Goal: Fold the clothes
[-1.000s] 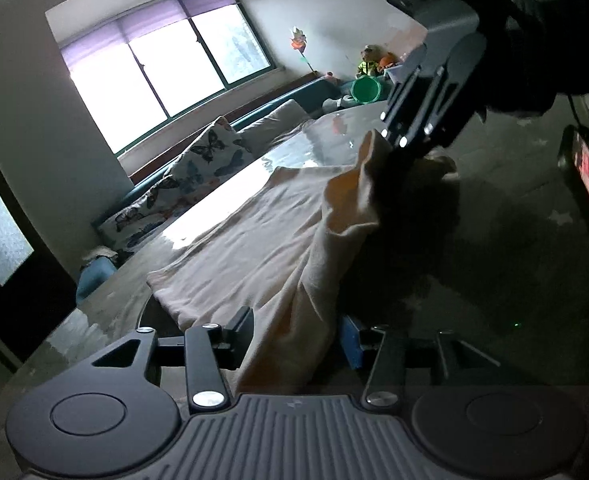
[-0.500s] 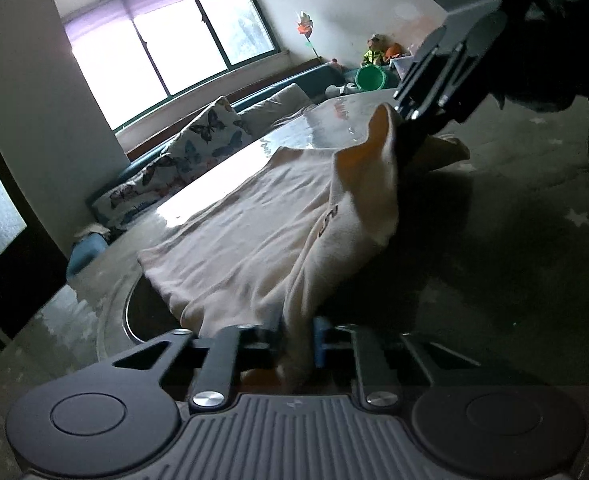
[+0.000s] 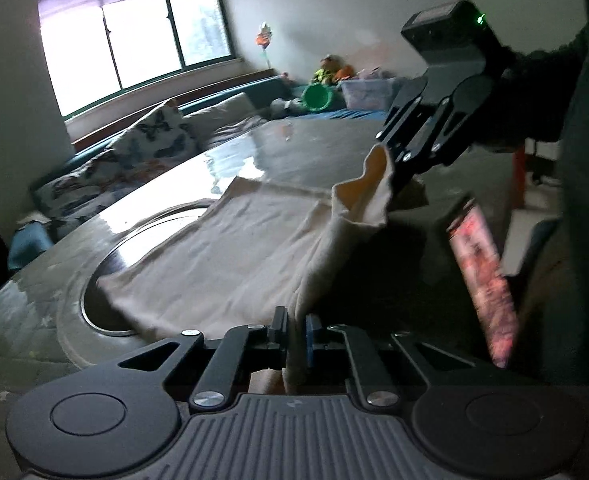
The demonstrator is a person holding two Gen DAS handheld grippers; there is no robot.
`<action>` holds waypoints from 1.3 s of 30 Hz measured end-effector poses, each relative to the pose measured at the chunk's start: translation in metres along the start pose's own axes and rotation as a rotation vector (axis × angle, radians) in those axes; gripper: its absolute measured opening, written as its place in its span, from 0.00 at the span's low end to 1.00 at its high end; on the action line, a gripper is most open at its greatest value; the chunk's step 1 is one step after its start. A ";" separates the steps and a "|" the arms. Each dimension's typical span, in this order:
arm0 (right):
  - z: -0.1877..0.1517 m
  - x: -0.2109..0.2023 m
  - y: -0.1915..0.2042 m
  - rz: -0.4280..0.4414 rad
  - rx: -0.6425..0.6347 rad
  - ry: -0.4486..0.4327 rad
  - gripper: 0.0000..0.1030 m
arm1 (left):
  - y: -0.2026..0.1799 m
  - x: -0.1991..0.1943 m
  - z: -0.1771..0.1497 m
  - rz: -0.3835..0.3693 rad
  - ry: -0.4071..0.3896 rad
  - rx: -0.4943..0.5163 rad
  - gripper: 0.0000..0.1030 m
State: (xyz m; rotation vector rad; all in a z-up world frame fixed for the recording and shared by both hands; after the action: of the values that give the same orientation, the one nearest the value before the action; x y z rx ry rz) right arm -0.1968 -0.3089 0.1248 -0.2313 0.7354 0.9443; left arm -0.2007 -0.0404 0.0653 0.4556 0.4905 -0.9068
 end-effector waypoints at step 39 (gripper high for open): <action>0.057 0.136 -0.170 -0.124 0.215 0.001 0.19 | 0.187 0.132 0.016 0.106 0.032 -0.419 0.45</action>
State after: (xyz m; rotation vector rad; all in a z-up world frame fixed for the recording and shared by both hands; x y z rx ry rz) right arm 0.0161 -0.2918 0.0555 -0.0870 0.8084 0.7412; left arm 0.0264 -0.0314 0.0321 0.1128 0.6614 -0.6721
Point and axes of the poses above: each gripper's, at about its wrist camera, not at the fingertips, and x roughly the way its jaws point, y to its left, z to its top, the point moved 1 cm from there along x, roughly the way its jaws point, and after that the axes turned 1 degree about -x, right-handed, at the moved point
